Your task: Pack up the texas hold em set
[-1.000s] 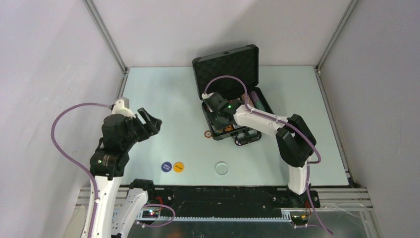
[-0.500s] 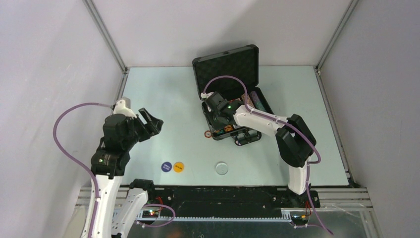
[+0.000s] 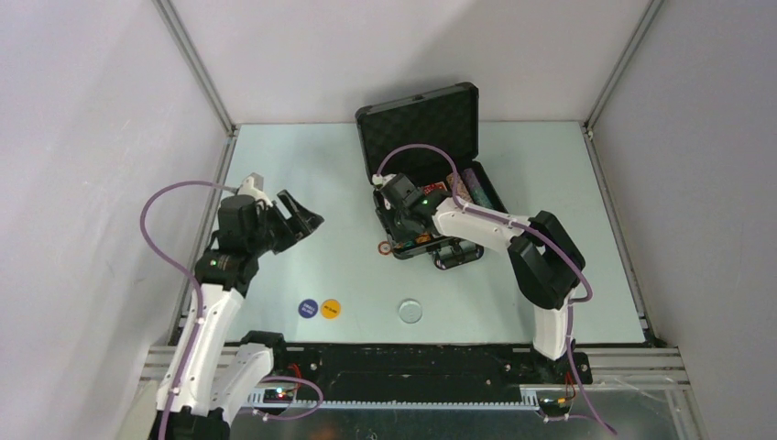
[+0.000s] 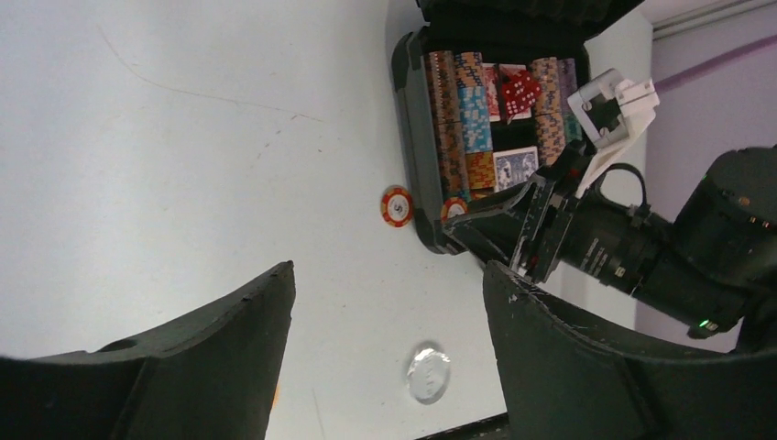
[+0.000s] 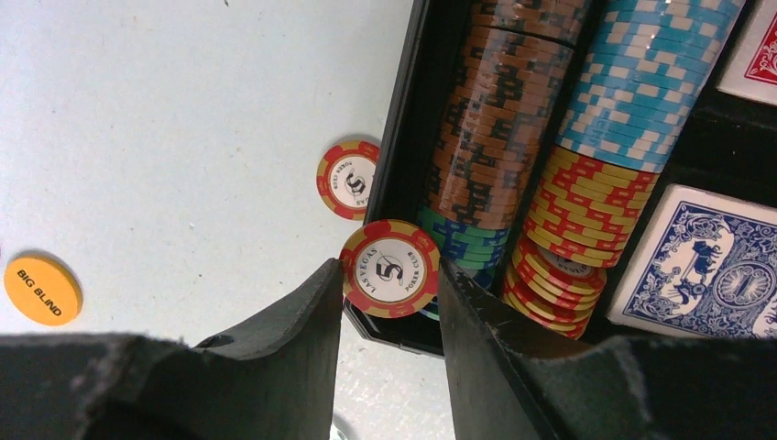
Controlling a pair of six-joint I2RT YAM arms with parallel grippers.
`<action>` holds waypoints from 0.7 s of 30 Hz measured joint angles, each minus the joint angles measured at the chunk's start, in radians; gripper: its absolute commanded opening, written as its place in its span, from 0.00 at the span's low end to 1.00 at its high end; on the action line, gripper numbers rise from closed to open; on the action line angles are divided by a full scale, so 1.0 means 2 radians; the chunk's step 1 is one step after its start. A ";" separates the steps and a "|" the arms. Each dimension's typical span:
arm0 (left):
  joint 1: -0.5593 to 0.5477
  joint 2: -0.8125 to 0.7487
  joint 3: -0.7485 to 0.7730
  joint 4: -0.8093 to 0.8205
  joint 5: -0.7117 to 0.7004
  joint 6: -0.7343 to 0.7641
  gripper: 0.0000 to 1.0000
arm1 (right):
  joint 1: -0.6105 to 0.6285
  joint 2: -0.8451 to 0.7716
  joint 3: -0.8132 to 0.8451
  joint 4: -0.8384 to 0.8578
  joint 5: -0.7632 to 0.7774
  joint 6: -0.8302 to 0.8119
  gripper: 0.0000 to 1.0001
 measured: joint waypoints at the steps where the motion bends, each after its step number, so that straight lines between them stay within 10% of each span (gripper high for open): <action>1: 0.000 0.009 -0.005 0.012 0.005 -0.009 0.80 | -0.001 0.000 -0.002 0.003 -0.002 0.001 0.45; 21: -0.073 0.208 -0.080 0.255 0.028 -0.124 0.77 | -0.007 0.000 -0.012 0.030 -0.013 0.005 0.45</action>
